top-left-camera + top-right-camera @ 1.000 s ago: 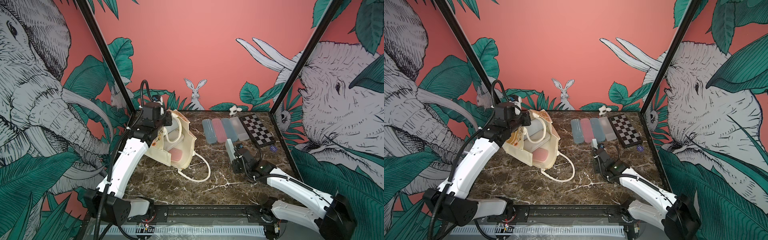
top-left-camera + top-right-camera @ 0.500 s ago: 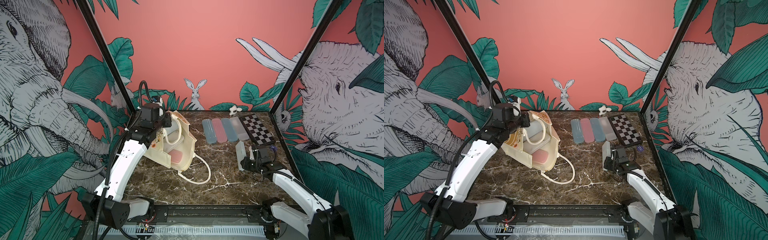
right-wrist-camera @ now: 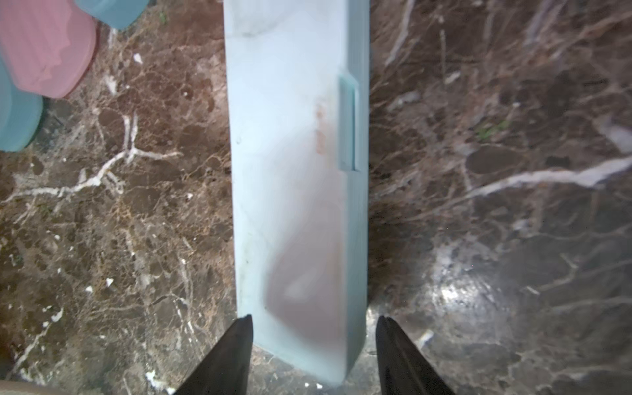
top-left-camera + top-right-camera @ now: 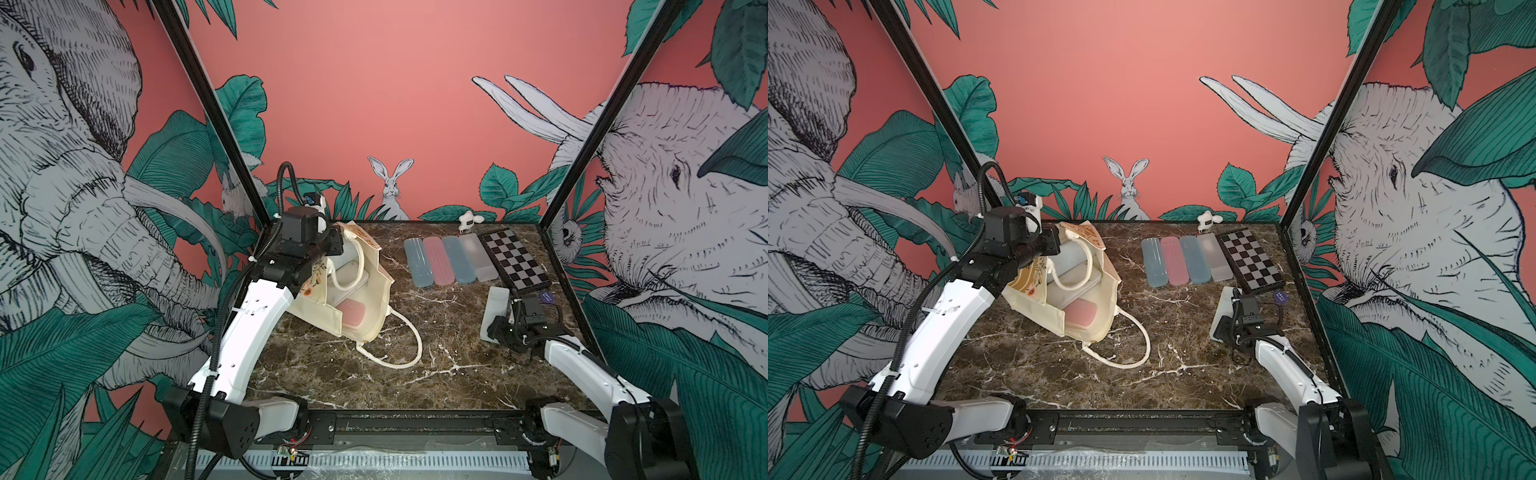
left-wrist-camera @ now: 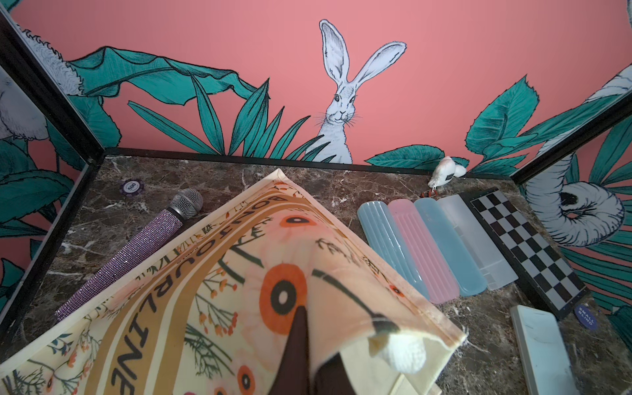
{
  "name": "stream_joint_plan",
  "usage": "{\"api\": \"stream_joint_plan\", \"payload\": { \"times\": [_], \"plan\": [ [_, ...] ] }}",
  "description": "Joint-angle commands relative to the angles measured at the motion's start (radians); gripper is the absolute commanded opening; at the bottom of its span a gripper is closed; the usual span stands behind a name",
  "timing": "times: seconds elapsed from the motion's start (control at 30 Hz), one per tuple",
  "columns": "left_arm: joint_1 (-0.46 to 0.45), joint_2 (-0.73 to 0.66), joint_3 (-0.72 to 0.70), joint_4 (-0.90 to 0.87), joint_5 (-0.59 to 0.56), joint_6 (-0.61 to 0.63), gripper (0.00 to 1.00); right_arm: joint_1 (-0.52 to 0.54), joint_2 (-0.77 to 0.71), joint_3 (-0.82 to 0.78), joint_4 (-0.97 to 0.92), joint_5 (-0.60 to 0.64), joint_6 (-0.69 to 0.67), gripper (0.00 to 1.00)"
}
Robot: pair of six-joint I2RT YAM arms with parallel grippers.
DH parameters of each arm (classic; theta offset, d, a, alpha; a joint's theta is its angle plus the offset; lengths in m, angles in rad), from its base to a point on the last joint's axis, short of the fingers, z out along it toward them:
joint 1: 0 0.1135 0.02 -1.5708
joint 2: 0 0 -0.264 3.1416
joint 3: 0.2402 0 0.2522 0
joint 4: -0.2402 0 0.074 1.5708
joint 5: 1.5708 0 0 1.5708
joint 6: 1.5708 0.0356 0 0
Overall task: Take out the pencil case from the canvas bag
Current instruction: Place the pencil case at the center of the board.
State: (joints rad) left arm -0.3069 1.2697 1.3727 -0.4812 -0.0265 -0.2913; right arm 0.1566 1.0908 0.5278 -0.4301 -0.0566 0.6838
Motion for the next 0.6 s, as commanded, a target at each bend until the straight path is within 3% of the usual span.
{"api": "stream_joint_plan", "payload": {
  "times": [0.0,0.27,0.57],
  "plan": [
    [0.002,-0.076,-0.004,0.031,0.022,-0.029,0.00,-0.004,-0.012,0.054,-0.058,0.132,-0.008,0.69],
    [0.019,-0.102,-0.029,0.026,0.046,-0.057,0.00,0.091,0.054,0.201,-0.137,0.342,-0.093,0.75],
    [0.112,-0.116,-0.066,0.081,0.183,-0.141,0.00,0.248,0.324,0.415,-0.211,0.460,-0.198,0.72]
  ]
}}
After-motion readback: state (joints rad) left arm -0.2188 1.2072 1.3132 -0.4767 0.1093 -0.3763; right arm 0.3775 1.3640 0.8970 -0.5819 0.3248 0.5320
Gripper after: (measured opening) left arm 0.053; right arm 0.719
